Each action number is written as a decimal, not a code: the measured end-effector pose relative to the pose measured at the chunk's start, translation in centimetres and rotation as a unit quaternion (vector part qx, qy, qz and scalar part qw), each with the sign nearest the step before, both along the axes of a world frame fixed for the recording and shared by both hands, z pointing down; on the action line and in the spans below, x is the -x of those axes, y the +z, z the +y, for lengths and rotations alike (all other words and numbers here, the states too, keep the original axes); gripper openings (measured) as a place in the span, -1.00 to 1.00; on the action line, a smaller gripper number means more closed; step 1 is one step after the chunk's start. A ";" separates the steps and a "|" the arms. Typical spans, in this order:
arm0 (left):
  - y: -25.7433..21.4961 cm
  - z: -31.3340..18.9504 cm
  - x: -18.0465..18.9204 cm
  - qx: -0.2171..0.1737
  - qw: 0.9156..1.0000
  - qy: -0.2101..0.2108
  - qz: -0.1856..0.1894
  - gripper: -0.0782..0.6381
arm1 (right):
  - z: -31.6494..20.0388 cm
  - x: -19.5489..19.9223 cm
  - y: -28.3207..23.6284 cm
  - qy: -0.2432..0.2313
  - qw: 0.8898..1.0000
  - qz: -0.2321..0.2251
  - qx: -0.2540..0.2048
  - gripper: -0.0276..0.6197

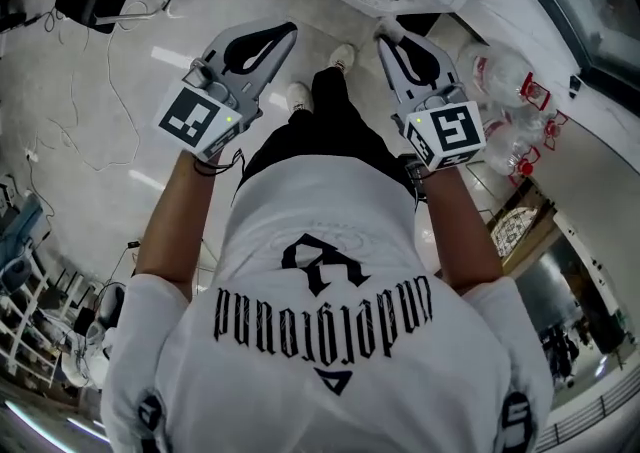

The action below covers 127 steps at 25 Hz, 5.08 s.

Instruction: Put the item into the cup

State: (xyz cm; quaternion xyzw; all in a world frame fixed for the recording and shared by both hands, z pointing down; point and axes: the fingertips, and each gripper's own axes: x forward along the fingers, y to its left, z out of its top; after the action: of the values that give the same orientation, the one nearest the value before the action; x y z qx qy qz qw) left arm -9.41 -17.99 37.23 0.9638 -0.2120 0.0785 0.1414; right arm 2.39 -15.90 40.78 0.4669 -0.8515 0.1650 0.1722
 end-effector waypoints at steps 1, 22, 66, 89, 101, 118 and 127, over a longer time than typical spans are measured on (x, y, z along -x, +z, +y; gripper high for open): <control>0.8 -0.2 -0.1 0.006 1.000 -0.001 -0.002 -0.74 | -0.3 0.0 0.8 -0.002 1.000 0.001 0.006 -0.71; 16.8 -5.7 -3.5 0.069 0.996 0.030 -0.057 -0.74 | -7.6 -2.0 18.0 0.012 0.995 0.037 0.094 -0.71; 34.7 -11.3 -7.0 0.114 0.986 0.078 -0.089 -0.74 | -14.0 -3.2 40.1 0.085 0.980 0.068 0.170 -0.71; 35.2 -10.7 -6.6 0.124 0.986 0.070 -0.081 -0.74 | -14.9 -4.5 41.9 0.122 0.973 0.084 0.177 -0.59; 31.3 -8.4 -5.0 0.124 0.989 0.054 -0.060 -0.74 | -12.4 -2.3 38.3 0.085 0.980 0.088 0.157 -0.59; 18.8 -4.4 -3.0 0.077 0.995 0.035 -0.053 -0.74 | -7.7 1.1 20.4 0.009 0.995 0.082 0.063 -0.77; 11.6 -1.6 1.0 0.061 0.997 -0.002 -0.051 -0.74 | -4.1 3.1 9.8 -0.034 0.997 0.062 0.015 -0.85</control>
State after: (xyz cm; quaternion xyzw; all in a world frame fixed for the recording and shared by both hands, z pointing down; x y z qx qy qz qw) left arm -10.41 -19.60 48.79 0.9478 -0.2154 0.1399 0.1887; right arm -0.68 -19.97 50.56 0.4442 -0.8522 0.1425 0.2369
